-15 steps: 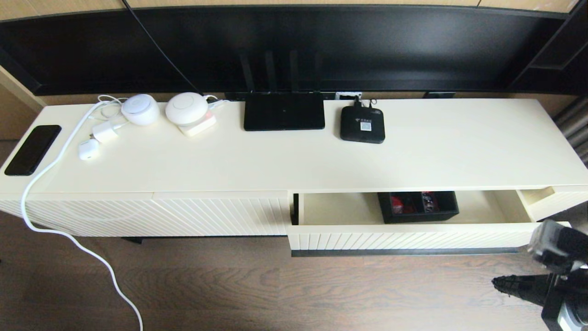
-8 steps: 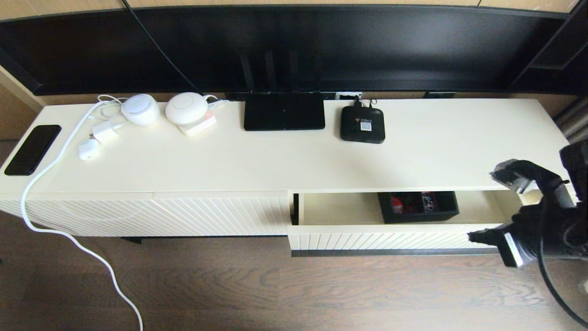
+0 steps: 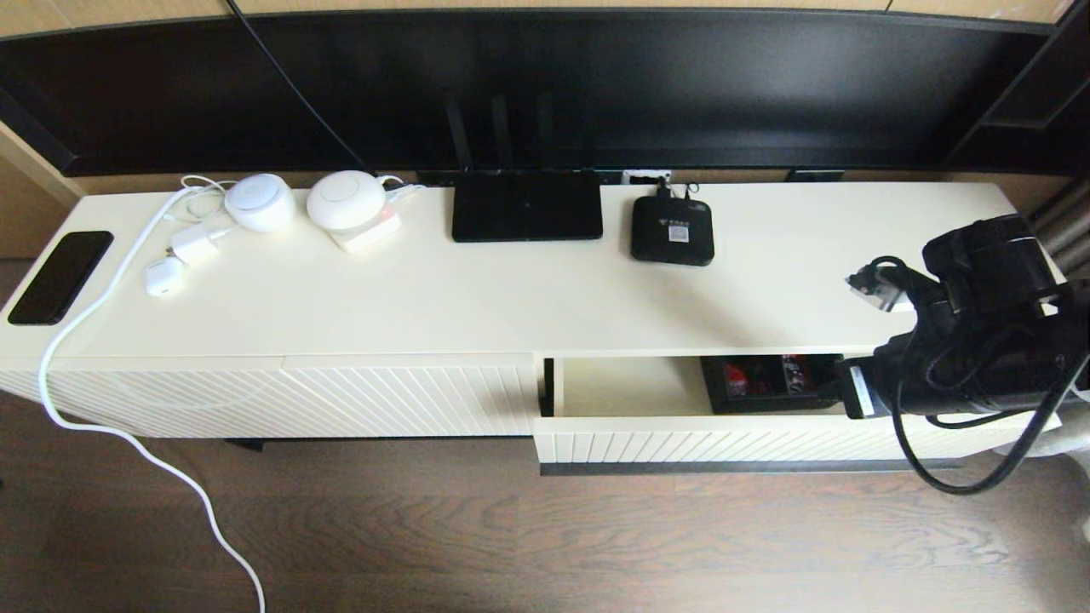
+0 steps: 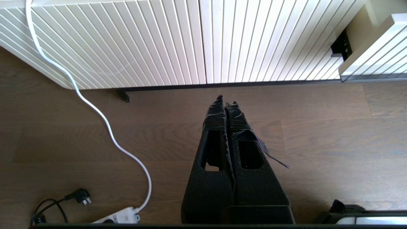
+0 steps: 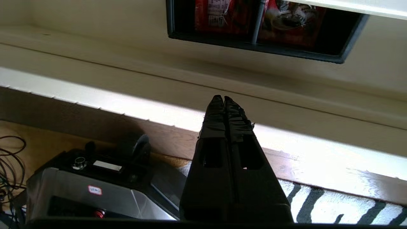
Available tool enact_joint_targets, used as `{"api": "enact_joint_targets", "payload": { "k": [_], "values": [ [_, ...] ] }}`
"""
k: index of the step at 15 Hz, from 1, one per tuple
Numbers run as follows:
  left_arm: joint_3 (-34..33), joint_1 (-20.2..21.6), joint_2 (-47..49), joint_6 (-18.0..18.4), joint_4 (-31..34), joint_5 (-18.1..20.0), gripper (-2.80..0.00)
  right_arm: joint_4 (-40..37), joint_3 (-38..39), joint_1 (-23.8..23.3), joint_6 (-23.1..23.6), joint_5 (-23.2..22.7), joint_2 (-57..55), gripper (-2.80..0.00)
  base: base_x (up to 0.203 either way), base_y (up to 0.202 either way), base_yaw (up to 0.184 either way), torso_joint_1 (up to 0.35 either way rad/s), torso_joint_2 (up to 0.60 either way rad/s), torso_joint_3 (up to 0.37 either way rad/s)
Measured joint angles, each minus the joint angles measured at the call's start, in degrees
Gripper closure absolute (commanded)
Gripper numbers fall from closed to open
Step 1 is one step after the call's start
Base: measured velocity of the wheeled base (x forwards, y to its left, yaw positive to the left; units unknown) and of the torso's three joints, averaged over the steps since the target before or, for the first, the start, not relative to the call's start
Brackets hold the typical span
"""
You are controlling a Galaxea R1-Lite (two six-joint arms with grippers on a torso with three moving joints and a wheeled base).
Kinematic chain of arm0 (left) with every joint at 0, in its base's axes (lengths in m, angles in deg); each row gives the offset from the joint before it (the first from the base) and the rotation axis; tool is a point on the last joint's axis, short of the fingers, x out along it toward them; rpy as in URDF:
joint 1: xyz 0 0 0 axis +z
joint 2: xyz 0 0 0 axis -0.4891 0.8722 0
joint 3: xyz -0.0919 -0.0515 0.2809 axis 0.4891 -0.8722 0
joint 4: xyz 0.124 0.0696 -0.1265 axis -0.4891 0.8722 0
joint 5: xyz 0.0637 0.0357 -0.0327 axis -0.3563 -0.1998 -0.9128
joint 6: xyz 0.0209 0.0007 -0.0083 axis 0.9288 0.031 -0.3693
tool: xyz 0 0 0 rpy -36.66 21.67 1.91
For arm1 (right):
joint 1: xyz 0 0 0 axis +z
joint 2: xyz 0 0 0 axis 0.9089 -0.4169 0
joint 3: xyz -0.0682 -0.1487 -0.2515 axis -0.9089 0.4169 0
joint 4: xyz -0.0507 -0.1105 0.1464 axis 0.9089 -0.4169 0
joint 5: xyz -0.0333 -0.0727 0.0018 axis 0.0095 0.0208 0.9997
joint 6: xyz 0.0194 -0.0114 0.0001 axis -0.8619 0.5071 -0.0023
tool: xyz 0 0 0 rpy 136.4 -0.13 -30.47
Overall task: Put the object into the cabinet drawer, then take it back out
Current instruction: Open the drawer
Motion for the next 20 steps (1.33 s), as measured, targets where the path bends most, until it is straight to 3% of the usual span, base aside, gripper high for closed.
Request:
{"api": "enact_joint_targets", "payload": {
  "k": [3,7,20],
  "values": [
    [0.0,0.0,0.0,0.0,0.0,0.0,0.00,1.7,-1.0,0.0,0.0,0.7,-2.3,0.00,0.000,0.000,0.000,0.000,0.00,0.000],
    [0.0,0.0,0.0,0.0,0.0,0.0,0.00,6.9,-1.6,0.0,-0.2,7.2,-5.4,0.00,0.000,0.000,0.000,0.000,0.00,0.000],
    [0.0,0.0,0.0,0.0,0.0,0.0,0.00,8.0,-5.0,-0.2,0.3,7.5,-9.8,0.00,0.000,0.000,0.000,0.000,0.00,0.000]
  ]
}}
